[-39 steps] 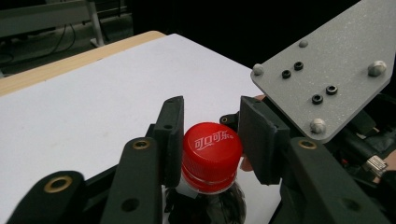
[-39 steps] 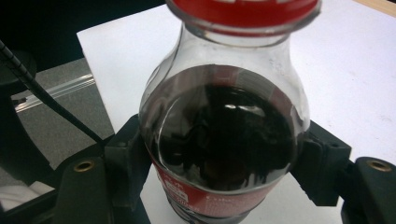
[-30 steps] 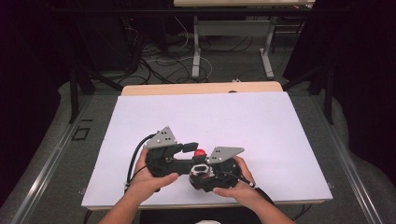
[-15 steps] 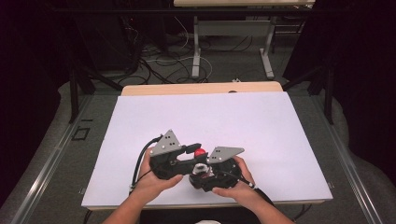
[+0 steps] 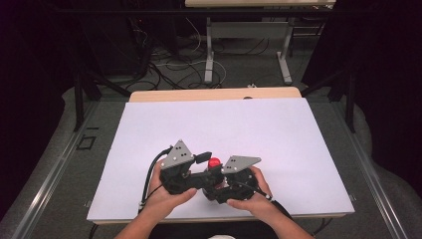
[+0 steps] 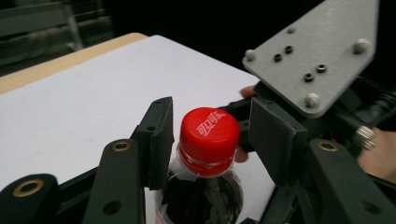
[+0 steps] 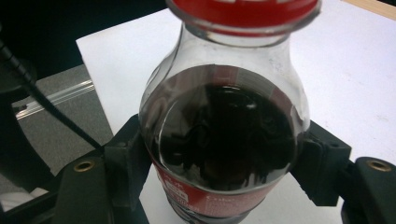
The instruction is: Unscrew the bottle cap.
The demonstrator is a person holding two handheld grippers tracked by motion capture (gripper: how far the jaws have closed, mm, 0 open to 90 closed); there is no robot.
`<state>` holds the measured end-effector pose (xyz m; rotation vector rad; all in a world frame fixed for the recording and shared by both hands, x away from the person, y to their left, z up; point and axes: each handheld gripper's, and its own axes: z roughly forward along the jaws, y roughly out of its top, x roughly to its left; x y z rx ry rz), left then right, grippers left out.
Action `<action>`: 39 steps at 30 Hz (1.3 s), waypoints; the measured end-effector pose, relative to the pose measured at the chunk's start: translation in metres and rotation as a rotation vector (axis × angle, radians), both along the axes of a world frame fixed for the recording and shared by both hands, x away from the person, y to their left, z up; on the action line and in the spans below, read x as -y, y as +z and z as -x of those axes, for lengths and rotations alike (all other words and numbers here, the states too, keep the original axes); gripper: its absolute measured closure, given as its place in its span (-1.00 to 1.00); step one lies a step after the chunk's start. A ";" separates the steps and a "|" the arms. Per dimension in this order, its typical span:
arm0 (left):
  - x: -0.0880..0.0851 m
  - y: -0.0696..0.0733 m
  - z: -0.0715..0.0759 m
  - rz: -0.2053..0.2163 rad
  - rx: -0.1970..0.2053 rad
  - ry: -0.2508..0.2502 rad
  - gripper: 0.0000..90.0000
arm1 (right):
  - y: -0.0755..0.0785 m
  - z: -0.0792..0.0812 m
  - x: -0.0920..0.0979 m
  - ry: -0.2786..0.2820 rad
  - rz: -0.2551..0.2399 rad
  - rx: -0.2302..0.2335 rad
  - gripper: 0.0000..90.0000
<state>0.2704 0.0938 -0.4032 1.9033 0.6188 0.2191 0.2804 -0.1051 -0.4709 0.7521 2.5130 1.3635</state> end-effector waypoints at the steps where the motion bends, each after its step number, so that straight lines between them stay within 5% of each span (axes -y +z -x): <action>1: -0.002 0.000 -0.002 0.000 0.001 -0.008 0.14 | 0.000 0.000 0.000 0.006 -0.003 -0.002 -0.34; 8: -0.001 -0.003 -0.004 0.008 0.020 -0.023 0.35 | 0.000 0.003 -0.004 0.011 -0.014 0.005 -0.34; 12: 0.008 -0.005 0.005 -0.018 0.068 0.065 0.36 | -0.001 0.001 -0.003 -0.006 0.005 0.004 -0.34; 15: 0.016 -0.006 0.012 -0.019 0.072 0.158 0.37 | -0.002 0.002 -0.003 -0.032 0.010 0.011 -0.34; 18: 0.021 -0.007 0.015 -0.025 0.071 0.195 0.37 | -0.003 0.001 -0.003 -0.041 0.003 0.015 -0.34; 23: 0.012 -0.001 0.008 0.006 0.028 0.120 0.21 | -0.003 -0.001 0.000 -0.036 -0.006 0.012 -0.34; 26: 0.005 0.003 0.001 0.000 -0.023 0.030 0.12 | -0.001 -0.001 0.001 -0.020 -0.019 0.007 -0.34; 35: -0.003 -0.002 -0.012 -0.005 0.030 -0.126 0.27 | 0.002 0.005 -0.004 0.034 -0.025 0.012 -0.34; 39: 0.001 -0.005 -0.007 -0.008 0.066 -0.084 0.36 | 0.001 0.005 -0.005 0.035 -0.020 0.008 -0.34</action>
